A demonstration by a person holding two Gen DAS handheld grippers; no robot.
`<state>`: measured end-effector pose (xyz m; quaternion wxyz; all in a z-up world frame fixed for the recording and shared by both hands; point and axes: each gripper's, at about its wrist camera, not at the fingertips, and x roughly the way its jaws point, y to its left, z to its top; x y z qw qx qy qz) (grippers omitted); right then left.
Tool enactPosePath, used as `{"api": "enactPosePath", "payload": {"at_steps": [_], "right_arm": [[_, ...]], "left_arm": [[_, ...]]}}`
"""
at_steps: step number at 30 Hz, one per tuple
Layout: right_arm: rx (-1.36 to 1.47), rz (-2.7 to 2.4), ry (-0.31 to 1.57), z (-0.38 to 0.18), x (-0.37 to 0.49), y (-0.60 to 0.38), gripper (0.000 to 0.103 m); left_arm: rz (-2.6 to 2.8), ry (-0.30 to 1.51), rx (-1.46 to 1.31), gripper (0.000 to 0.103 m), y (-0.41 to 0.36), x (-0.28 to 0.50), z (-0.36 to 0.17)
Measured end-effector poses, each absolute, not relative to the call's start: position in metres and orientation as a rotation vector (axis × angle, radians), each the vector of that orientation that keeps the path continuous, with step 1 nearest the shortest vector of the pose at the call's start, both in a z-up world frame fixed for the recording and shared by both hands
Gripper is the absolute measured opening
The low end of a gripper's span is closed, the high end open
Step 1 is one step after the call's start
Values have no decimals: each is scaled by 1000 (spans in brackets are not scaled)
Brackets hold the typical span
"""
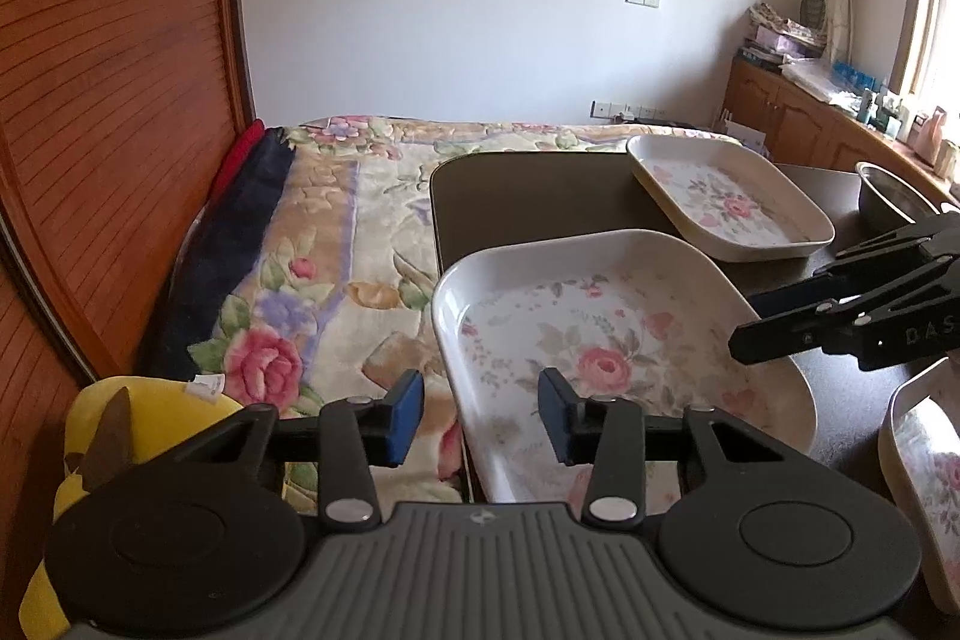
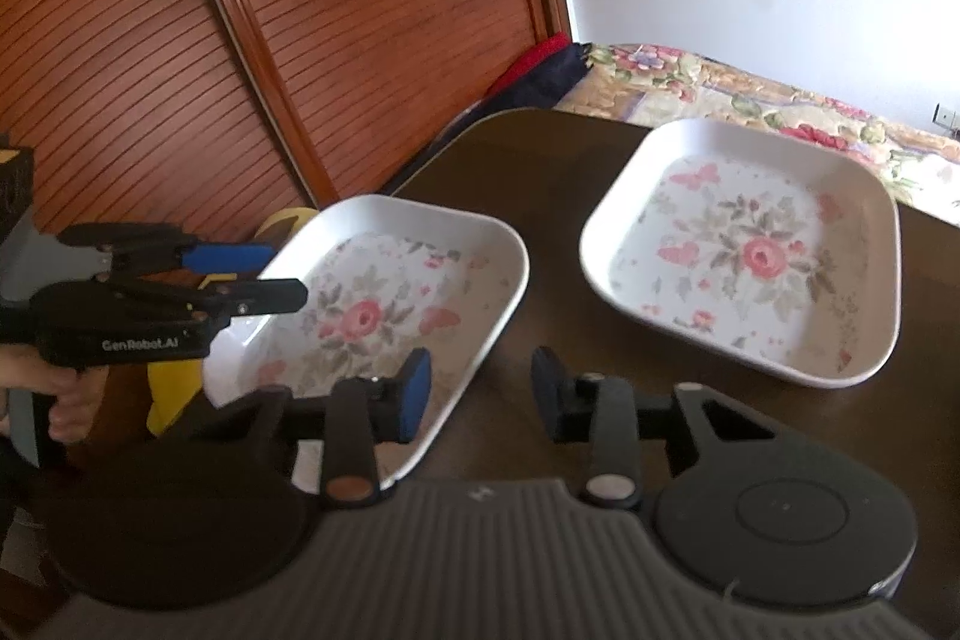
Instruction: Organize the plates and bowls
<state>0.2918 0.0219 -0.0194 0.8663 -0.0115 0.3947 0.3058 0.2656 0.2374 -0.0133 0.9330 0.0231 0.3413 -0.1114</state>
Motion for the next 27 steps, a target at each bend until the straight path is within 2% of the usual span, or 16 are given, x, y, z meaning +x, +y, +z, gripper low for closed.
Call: {"api": "enactPosePath", "payload": {"at_steps": [2, 4, 7, 11, 27], "right_arm": [[-26, 643, 840, -22, 292, 23, 35], [-34, 653, 841, -24, 292, 24, 32], [-51, 667, 842, -23, 291, 27, 24], [-77, 670, 830, -24, 288, 30, 19], [6, 644, 773, -17, 284, 13, 11]], "left_arm": [[-229, 707, 41, 59, 238, 266, -14], [-231, 716, 44, 53, 237, 267, -16], [-233, 707, 52, 49, 235, 265, -16], [-217, 693, 46, 44, 237, 263, -19], [-183, 620, 29, 39, 223, 241, -2]]}}
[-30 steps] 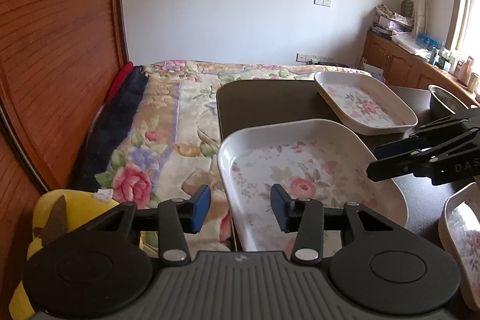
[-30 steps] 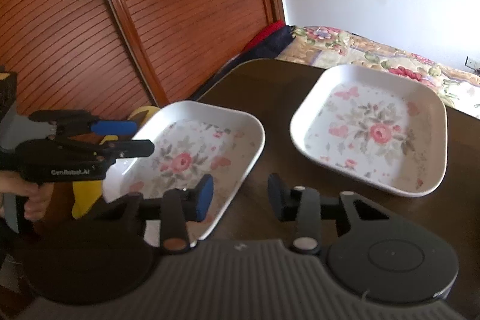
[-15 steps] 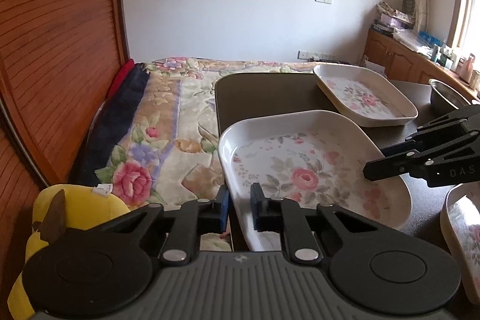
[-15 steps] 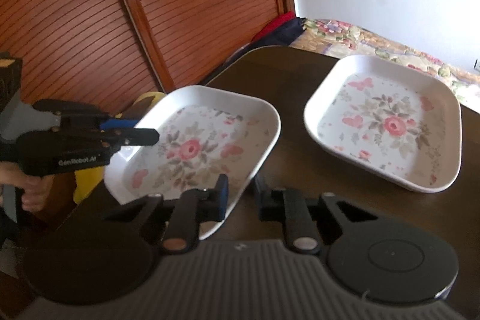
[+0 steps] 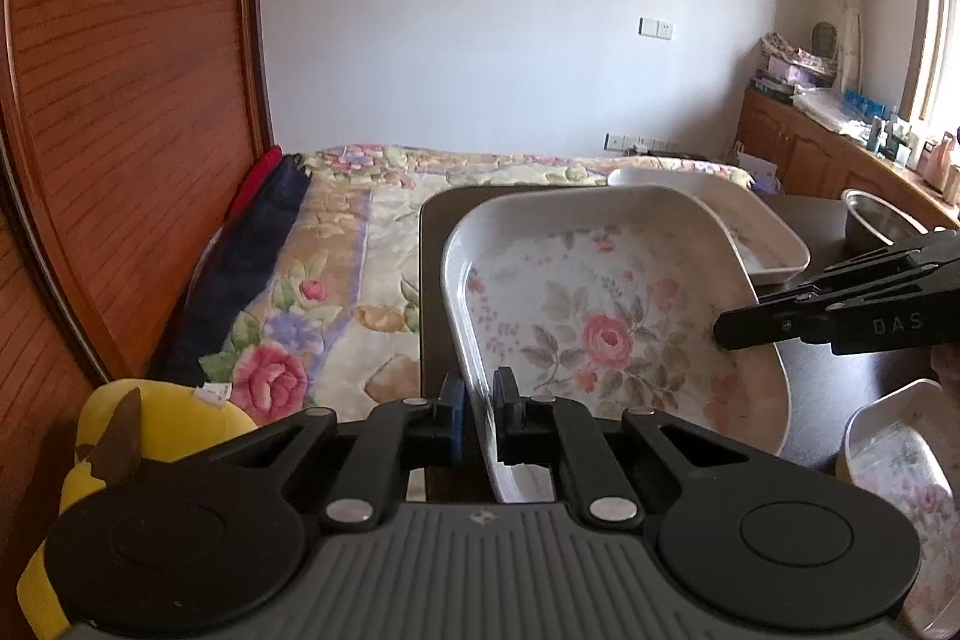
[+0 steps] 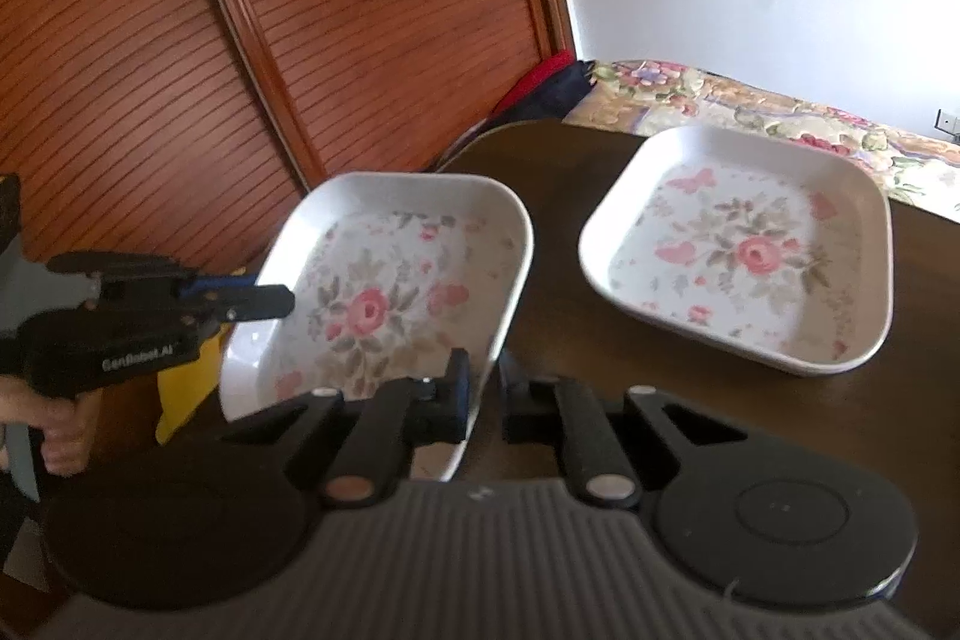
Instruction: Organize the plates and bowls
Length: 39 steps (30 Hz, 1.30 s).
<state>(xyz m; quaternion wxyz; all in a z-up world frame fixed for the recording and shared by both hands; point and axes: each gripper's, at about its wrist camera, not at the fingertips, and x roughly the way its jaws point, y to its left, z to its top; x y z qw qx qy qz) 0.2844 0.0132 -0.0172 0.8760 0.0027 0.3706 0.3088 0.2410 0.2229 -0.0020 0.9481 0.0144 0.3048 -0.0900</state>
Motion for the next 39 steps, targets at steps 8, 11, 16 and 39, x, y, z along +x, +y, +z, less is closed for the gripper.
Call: {"api": "enactPosePath", "payload": {"at_steps": [8, 11, 16, 39], "right_arm": [[38, 623, 720, -4, 273, -1, 8], [46, 615, 702, -1, 268, -6, 8], [53, 611, 674, 7, 262, -13, 7], [45, 559, 564, 42, 199, -67, 7]], "left_arm": [[-184, 584, 30, 35, 210, 232, 8], [-181, 572, 26, 35, 206, 229, 12], [-187, 551, 29, 35, 200, 223, 22], [-267, 471, 81, 35, 141, 163, 56]]}}
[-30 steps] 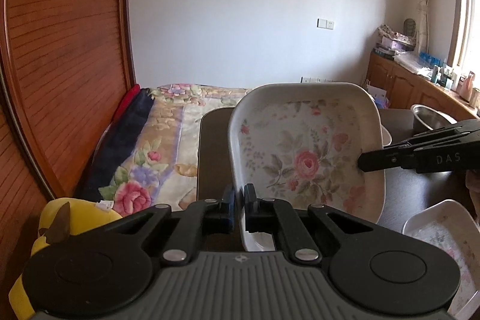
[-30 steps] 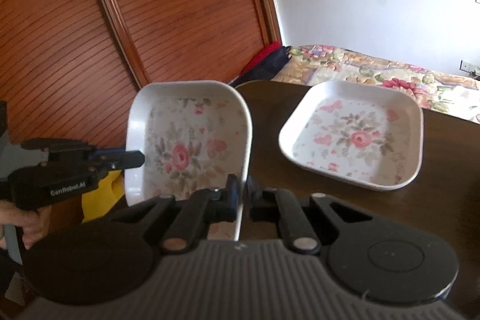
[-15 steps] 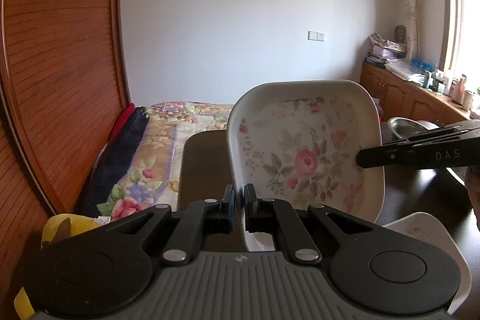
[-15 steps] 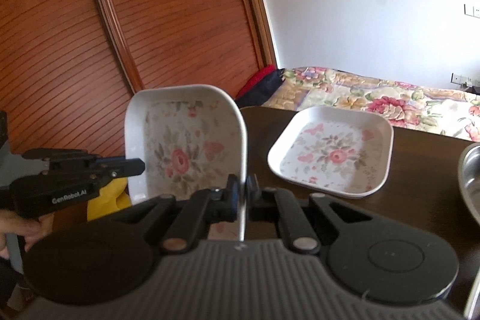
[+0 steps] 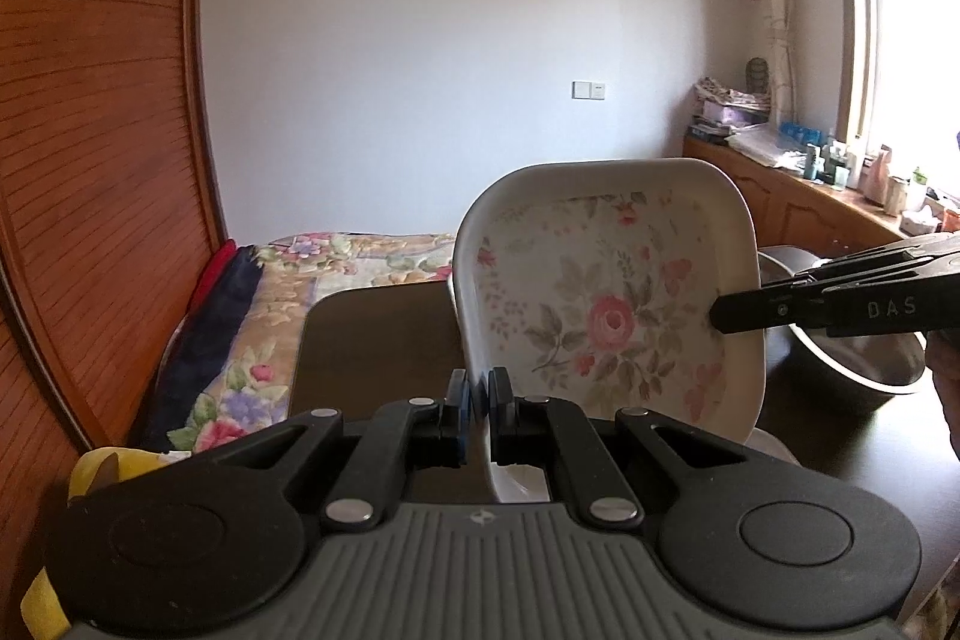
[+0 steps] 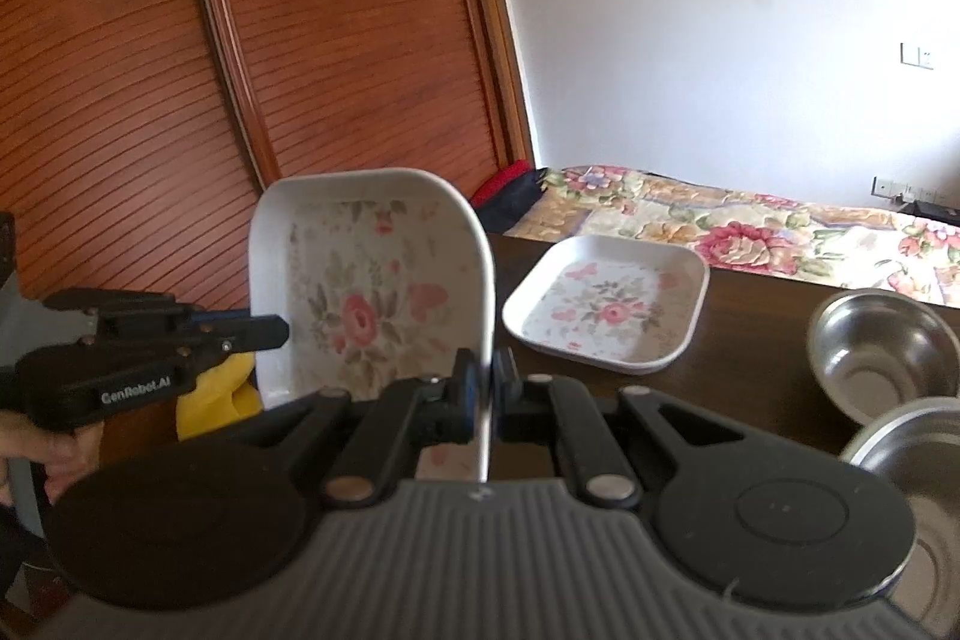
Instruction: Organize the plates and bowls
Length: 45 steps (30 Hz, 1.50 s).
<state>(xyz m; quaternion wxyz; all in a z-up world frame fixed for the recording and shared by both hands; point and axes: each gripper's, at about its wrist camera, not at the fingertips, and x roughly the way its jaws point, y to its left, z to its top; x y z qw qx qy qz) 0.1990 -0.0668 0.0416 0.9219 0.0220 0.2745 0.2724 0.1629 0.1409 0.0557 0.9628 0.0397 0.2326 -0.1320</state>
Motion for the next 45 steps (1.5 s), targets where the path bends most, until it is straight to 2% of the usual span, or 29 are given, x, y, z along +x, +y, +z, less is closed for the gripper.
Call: {"api": "enactPosePath", "payload": {"at_steps": [23, 45], "right_arm": [[56, 507, 569, 23, 130, -117, 8], [105, 500, 604, 4, 127, -131, 8]], "left_arm": [[-333, 480, 88, 35, 99, 102, 36], [-338, 538, 89, 36, 95, 113, 14]]}}
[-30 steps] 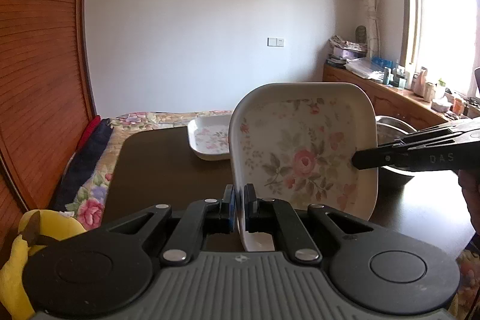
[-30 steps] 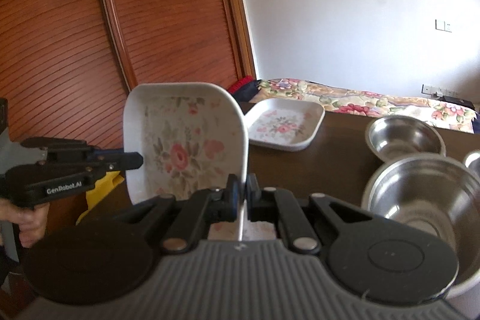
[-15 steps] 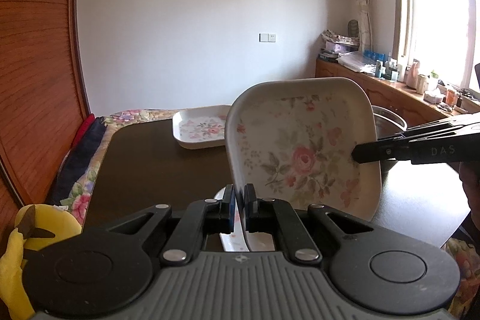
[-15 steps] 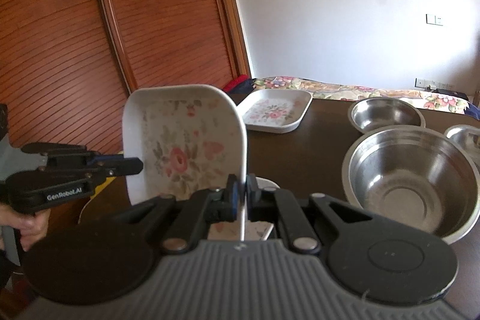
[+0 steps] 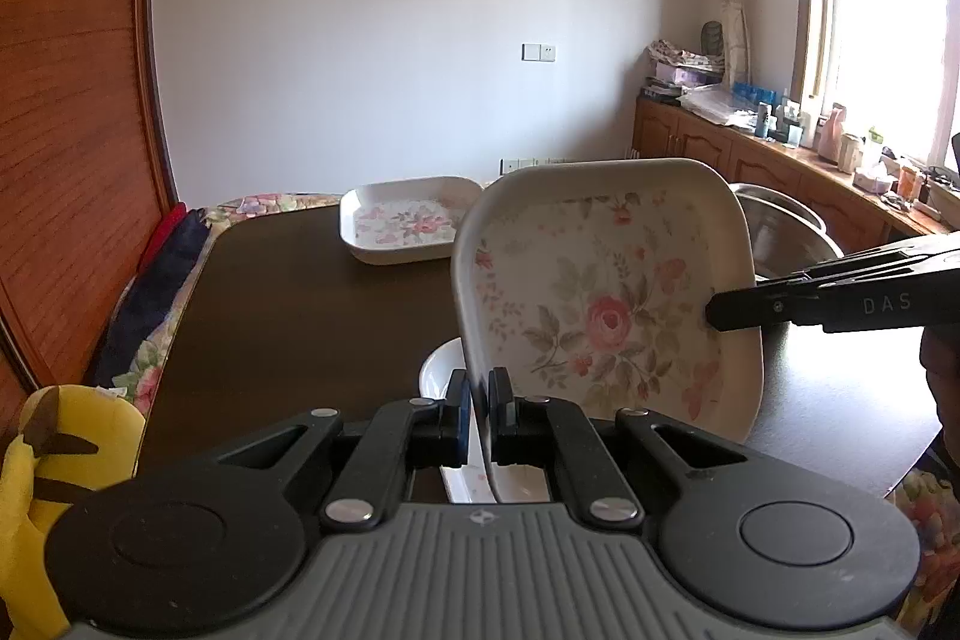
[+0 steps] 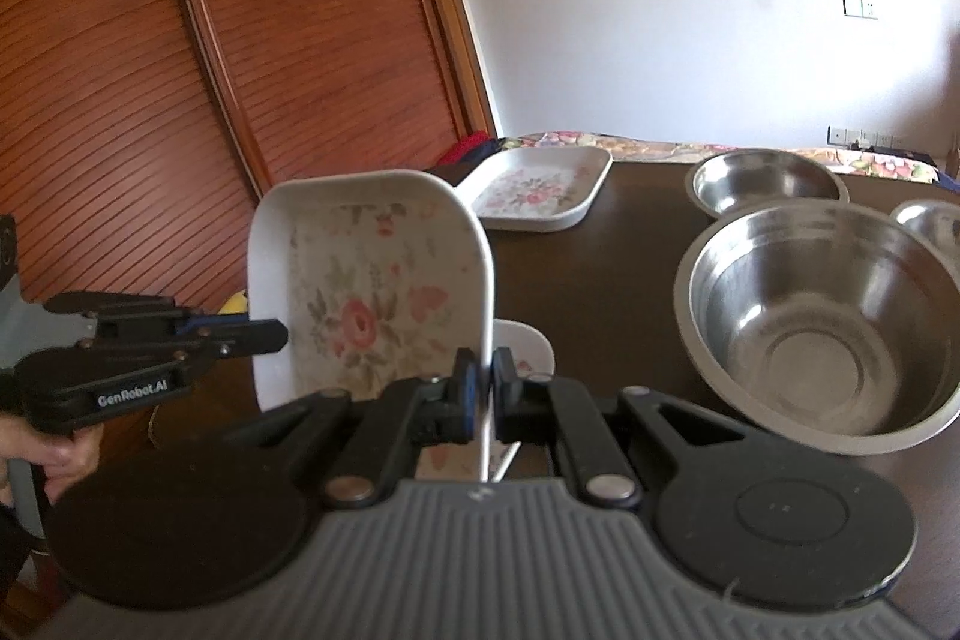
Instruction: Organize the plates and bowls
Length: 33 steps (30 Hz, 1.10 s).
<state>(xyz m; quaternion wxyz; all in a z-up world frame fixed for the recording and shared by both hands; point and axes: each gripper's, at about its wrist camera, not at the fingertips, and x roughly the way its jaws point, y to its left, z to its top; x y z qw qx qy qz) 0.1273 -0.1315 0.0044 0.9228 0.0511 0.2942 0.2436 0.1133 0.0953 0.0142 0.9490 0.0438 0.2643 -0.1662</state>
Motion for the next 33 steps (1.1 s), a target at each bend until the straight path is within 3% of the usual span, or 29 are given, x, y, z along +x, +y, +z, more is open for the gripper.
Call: {"api": "enactPosePath", "payload": {"at_steps": [31, 32, 33], "right_arm": [[45, 417, 612, -26, 138, -114, 13], [35, 415, 607, -26, 137, -113, 15], [25, 415, 597, -25, 136, -113, 26]], "left_arm": [[-287, 607, 54, 39, 94, 147, -19], [-288, 602, 53, 43, 94, 146, -18], [-288, 599, 54, 44, 94, 144, -17]]}}
